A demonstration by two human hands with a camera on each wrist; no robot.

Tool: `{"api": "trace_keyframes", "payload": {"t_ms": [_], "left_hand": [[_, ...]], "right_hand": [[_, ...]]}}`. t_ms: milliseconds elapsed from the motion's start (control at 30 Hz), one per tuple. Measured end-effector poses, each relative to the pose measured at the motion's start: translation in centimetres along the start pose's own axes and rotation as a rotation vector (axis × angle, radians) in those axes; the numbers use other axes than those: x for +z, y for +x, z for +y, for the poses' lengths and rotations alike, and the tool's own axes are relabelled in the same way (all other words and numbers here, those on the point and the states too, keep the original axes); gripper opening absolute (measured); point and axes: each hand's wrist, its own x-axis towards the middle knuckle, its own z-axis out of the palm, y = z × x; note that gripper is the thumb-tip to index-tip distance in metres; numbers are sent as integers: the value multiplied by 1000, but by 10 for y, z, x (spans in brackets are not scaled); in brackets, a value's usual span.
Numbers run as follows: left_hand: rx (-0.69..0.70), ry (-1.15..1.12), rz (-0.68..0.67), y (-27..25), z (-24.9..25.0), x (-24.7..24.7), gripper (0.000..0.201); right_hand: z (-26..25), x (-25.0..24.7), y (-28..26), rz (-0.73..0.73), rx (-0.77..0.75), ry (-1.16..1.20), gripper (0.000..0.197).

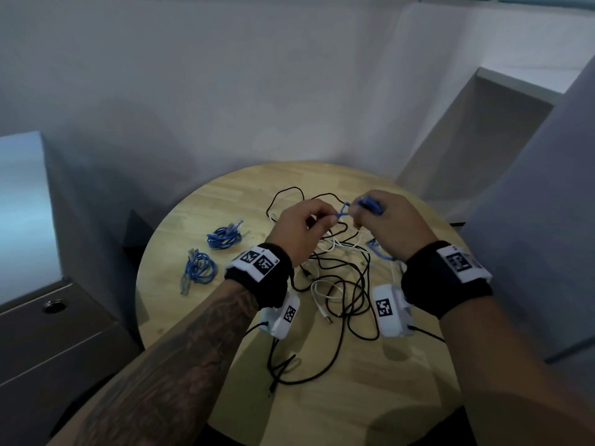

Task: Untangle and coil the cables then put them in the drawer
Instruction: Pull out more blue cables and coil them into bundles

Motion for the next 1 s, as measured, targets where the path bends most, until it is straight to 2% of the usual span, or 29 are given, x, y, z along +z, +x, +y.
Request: {"api": "trace_keyframes", "payload": {"t_ms": [100, 167, 267, 333, 433, 533, 567, 667, 733, 800, 833, 900, 933, 1000], "left_hand": [[-39, -87, -69, -3, 2, 2, 21], [-7, -54, -117, -5, 0, 4, 21], [-31, -11, -187, -10, -6, 10, 12], [-75, 1, -204, -14, -10, 13, 10], [-145, 13, -129, -17, -6, 16, 23], [-67, 70, -62, -9, -3, 22, 48], [-44, 64, -62, -5, -2, 25, 47], [-75, -77, -43, -1, 2, 30, 17], [-154, -212, 15, -1, 3, 27, 10], [-145, -280, 39, 0, 6, 23, 11], [-120, -281, 41, 0, 9, 21, 11], [-60, -242, 32, 0, 16, 21, 12], [-45, -223, 27, -1, 19, 20, 13], [-67, -211, 32, -2, 22, 18, 15]], "right_hand": [[-15, -8, -3, 5, 121, 650, 10], [-28, -15, -5, -29, 136, 879, 6], [-37, -27, -6, -34, 56, 1128, 9], [-35, -36, -5, -10, 14, 1186, 11], [-28, -36, -5, 9, 56, 1128, 13], [-28, -26, -8, -92, 106, 1146, 13], [-31, -23, -9, -135, 112, 1189, 14], [-33, -23, -8, -134, 104, 1315, 14], [-24, -23, -3, 16, 93, 1177, 17], [-11, -16, -1, 193, 72, 776, 24], [-6, -10, -2, 221, 67, 544, 25], [-3, 1, -5, 166, 52, 225, 19], [-3, 5, -7, 130, 42, 178, 16], [-6, 8, -7, 107, 15, 241, 13]]}}
